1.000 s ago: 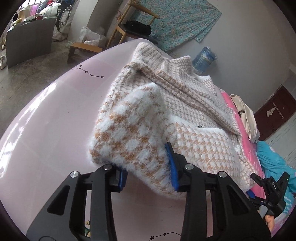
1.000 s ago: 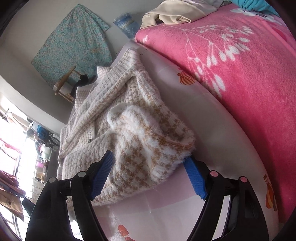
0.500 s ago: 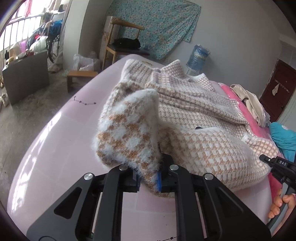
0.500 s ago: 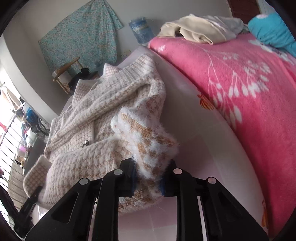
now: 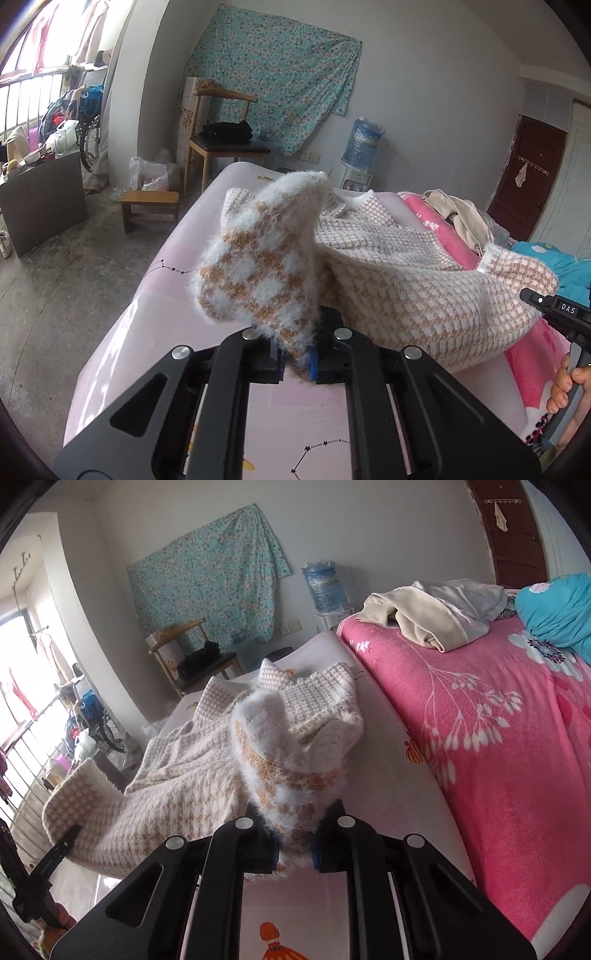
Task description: Fold large clothes
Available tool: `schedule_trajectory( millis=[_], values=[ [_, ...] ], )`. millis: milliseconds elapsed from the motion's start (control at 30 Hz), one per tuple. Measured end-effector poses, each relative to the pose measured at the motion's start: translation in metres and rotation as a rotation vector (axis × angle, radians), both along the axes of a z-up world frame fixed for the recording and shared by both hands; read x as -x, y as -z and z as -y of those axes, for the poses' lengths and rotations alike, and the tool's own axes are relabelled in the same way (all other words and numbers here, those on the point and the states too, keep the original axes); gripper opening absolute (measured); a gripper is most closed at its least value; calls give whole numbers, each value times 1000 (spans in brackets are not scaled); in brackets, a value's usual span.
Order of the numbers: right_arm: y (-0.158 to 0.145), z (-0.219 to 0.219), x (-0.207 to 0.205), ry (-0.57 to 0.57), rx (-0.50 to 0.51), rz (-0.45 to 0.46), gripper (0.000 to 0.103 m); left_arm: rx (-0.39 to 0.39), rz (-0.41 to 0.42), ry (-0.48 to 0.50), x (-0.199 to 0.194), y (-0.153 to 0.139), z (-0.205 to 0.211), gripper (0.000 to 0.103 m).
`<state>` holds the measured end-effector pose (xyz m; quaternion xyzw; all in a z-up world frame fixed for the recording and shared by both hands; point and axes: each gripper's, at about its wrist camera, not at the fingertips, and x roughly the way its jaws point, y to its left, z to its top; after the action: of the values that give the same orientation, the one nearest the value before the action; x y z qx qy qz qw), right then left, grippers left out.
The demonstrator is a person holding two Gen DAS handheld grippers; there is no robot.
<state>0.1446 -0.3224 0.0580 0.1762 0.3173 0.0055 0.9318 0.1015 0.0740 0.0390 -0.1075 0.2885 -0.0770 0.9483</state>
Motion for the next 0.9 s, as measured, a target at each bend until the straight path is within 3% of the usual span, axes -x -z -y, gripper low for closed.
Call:
schedule_trajectory(
  millis=[100, 200, 267, 333, 400, 467, 533, 667, 733, 800, 900],
  values=[
    [3, 1, 20, -30, -18, -35, 13, 22, -47, 28, 18, 2, -11, 9],
    [23, 8, 28, -69, -84, -129, 19, 97, -168, 56, 22, 24, -27, 11],
    [47, 19, 24, -74, -152, -220, 40, 150, -271, 54, 18, 50, -39, 19],
    [69, 33, 21, -12, -169, -335, 49, 213, -365, 55, 15, 74, -52, 22],
    [77, 50, 22, 44, -189, -392, 50, 270, -398, 32, 19, 83, -67, 32],
    [69, 64, 29, 70, -205, -368, 60, 310, -392, 25, 24, 80, -80, 35],
    [50, 71, 37, 116, -130, -319, 65, 317, -370, 22, 30, 73, -86, 36],
    [12, 68, 41, 147, 30, -207, 65, 166, -304, 10, 31, 47, -76, 42],
    [-2, 57, 37, 100, 58, -149, 65, 98, -265, -15, 30, 30, -73, 42],
    [-8, 43, 27, 28, 71, -107, 65, 84, -241, -33, 32, 19, -74, 42],
    [0, 10, 1, -122, 71, -106, 65, 54, -209, -38, 29, 7, -68, 42]
  ],
)
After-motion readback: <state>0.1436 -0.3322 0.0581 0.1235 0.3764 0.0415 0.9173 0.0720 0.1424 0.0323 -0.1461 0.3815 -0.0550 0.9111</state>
